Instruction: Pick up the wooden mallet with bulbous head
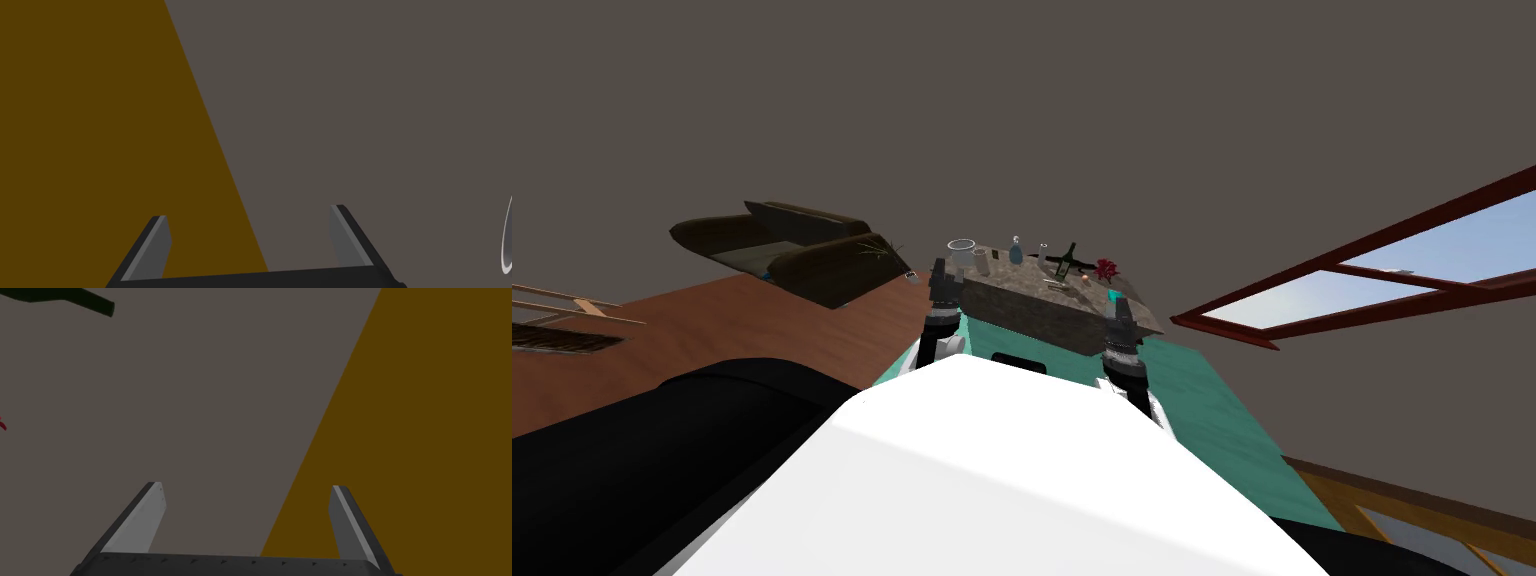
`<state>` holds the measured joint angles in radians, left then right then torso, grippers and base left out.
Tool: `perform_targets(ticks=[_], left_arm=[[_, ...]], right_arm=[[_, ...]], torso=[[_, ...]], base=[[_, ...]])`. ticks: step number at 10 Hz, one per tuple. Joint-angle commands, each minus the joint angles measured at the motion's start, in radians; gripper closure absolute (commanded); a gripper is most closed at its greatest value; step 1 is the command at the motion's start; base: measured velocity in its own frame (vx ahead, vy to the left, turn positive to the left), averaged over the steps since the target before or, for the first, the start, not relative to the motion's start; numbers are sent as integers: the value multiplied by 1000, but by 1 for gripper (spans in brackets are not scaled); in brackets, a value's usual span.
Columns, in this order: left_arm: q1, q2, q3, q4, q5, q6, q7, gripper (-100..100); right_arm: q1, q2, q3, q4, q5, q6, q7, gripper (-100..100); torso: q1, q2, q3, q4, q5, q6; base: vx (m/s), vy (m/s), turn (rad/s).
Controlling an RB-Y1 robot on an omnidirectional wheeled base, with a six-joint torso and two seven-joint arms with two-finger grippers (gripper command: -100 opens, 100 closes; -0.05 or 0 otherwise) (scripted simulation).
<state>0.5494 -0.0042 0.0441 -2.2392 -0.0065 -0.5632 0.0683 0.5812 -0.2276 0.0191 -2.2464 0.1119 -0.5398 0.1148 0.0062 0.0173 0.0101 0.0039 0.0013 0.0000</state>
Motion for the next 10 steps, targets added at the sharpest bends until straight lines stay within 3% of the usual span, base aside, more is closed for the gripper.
perform_targets(ticks=[1, 2, 7, 10], left_arm=[[0, 0, 0, 0, 0, 0, 0, 0], [0, 0, 0, 0, 0, 0, 0, 0], [0, 0, 0, 0, 0, 0, 0, 0], [0, 0, 0, 0, 0, 0, 0, 0]], right_arm=[[-10, -50, -1, 50, 16, 7, -5, -100], [-10, -64, -1, 55, 16, 7, -5, -100], [-18, -226, 22, 208, 82, 14, -1, -100], [-21, -284, 31, 259, 102, 16, 2, -100]], torso=[[0, 0, 0, 0, 0, 0], [1, -2, -1, 0, 0, 0], [0, -10, -5, -2, 0, 0], [-2, -14, -8, -3, 0, 0]], base=[[-216, 111, 7], [-123, 63, -1], [-115, 81, 53], [-53, 55, 52]])
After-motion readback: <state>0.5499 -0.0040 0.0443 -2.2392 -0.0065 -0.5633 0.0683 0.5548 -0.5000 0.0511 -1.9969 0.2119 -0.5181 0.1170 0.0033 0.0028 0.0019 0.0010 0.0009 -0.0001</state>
